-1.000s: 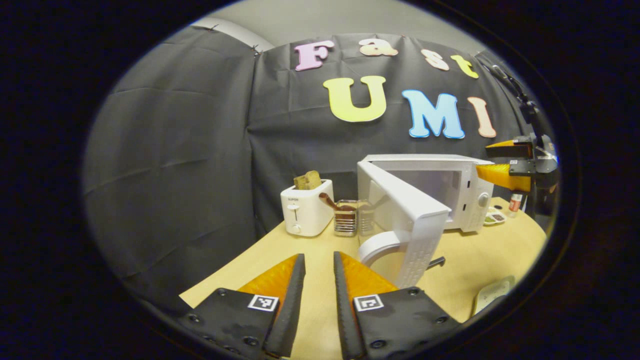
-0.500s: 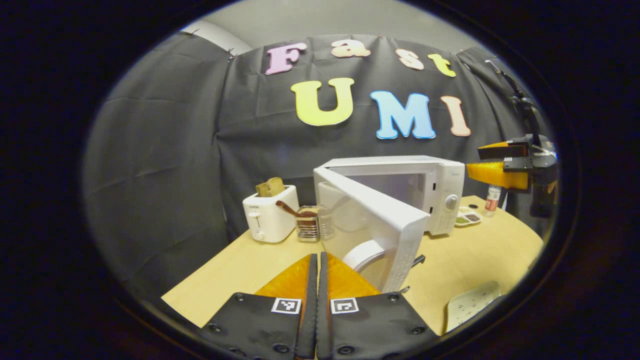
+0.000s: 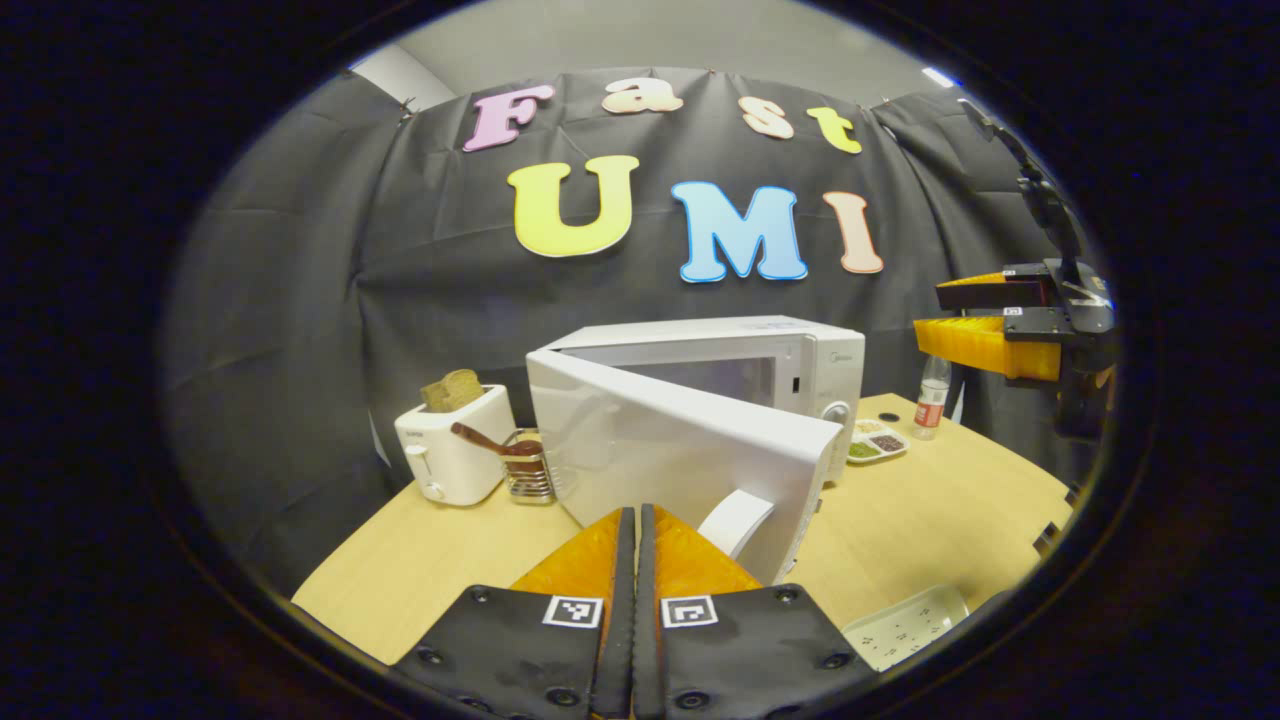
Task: Open the microwave oven with the left hand, put the food in, and close the microwave oven.
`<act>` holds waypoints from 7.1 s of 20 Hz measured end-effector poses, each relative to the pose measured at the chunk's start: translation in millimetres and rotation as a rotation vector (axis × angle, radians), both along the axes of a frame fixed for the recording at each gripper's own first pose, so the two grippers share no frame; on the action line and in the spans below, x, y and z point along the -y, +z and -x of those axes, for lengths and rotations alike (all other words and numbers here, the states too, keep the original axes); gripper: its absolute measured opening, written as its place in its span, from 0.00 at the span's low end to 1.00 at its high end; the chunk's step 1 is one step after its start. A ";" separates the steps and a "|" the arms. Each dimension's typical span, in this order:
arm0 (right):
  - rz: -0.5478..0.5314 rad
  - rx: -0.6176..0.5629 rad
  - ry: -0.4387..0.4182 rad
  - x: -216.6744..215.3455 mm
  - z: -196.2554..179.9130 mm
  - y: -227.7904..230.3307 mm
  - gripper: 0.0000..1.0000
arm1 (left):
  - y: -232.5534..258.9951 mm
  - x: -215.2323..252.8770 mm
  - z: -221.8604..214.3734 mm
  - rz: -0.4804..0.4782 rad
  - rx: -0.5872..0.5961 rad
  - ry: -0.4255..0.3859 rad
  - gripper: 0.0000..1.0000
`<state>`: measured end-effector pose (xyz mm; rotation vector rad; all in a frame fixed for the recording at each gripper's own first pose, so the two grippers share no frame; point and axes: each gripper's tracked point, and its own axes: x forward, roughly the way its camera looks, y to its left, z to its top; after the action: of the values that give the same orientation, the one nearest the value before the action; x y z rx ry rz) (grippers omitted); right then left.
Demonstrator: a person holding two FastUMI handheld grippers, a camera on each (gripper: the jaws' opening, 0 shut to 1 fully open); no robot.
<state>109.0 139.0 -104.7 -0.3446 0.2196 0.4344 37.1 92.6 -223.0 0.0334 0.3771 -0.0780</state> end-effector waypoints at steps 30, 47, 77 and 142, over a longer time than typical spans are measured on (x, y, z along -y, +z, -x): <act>0.024 -0.027 -0.346 134.8 31.9 -2.4 0.96 | -8.5 132.0 -165.0 0.093 -0.003 -0.219 0.08; 0.014 -0.037 -0.405 189.8 55.0 -1.7 0.96 | -18.8 136.6 -215.7 0.135 -0.014 -0.106 0.09; -0.249 0.014 -0.311 127.9 72.0 30.8 0.97 | 162.3 63.5 -35.2 0.027 0.241 0.014 0.09; -0.377 0.245 -0.305 106.8 100.8 121.0 0.97 | 230.9 -0.2 61.6 0.021 0.411 0.085 0.99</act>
<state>8.2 32.2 16.3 0.0098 -0.0517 0.1233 -24.5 92.8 7.9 0.0116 -0.0330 0.0096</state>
